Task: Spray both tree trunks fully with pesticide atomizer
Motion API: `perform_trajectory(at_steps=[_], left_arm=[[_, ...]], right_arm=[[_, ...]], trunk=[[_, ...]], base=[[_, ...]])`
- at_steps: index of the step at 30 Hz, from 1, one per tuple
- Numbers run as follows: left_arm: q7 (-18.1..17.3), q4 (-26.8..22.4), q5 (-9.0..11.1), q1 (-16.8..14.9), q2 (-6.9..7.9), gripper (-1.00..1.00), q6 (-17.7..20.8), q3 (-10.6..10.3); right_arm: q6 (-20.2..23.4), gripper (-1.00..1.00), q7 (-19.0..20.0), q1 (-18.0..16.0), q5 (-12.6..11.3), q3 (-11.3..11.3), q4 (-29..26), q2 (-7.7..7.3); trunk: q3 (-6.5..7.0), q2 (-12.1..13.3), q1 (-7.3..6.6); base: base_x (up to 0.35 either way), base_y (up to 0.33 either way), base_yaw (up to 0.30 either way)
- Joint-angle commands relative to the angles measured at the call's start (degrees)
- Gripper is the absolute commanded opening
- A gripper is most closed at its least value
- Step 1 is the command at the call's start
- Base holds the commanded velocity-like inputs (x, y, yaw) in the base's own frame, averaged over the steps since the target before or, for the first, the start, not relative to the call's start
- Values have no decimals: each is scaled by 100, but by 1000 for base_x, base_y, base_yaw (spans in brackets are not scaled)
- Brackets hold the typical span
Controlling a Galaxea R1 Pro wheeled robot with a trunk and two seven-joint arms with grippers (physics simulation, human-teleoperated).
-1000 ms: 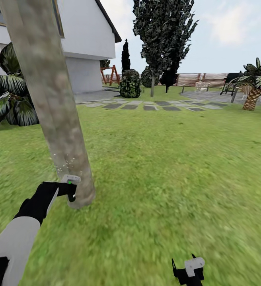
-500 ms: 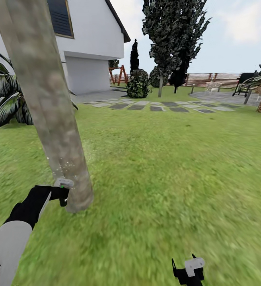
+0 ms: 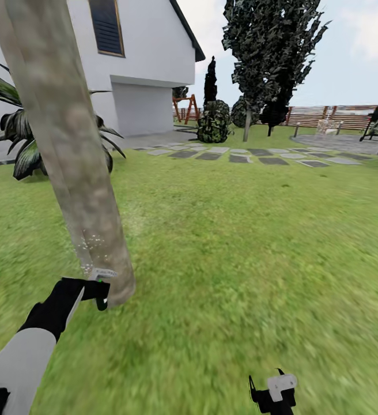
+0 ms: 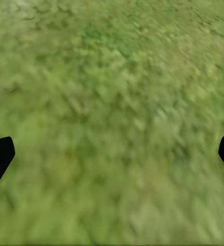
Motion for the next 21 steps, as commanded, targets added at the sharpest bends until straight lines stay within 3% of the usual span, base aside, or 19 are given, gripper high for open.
perform_trajectory(at_steps=[1, 4, 9, 13, 17, 21], left_arm=[[-50, 14, -58, -4, -4, -100, 21, 23], [-46, 103, -59, -4, 43, -100, 21, 41], [-24, 573, -69, -4, 205, -100, -53, 300], [-18, 609, -68, -4, 150, -100, -66, 309], [-19, 603, -56, -4, 129, -100, -67, 323], [-17, 618, -92, -2, 260, -100, -113, 316]], right_arm=[[-12, 100, -37, -4, 61, -27, 7, 3], [-12, 100, -35, -4, 60, -27, 7, -2], [-12, 100, -35, -4, 60, -27, 7, -1], [-12, 100, -35, -5, 60, -27, 7, 6], [-12, 100, -35, -4, 65, -20, 7, 7], [-12, 100, -35, -4, 69, -19, 7, 7]], trunk=[[-5, -3, -1], [-5, -3, -1], [-5, -3, -1], [-5, -3, -1], [-5, -3, -1], [-5, -3, -1]], base=[[0, -273, 1], [0, -273, 0], [5, -273, 0], [74, -273, 17], [94, -273, 237], [95, -273, 275]])
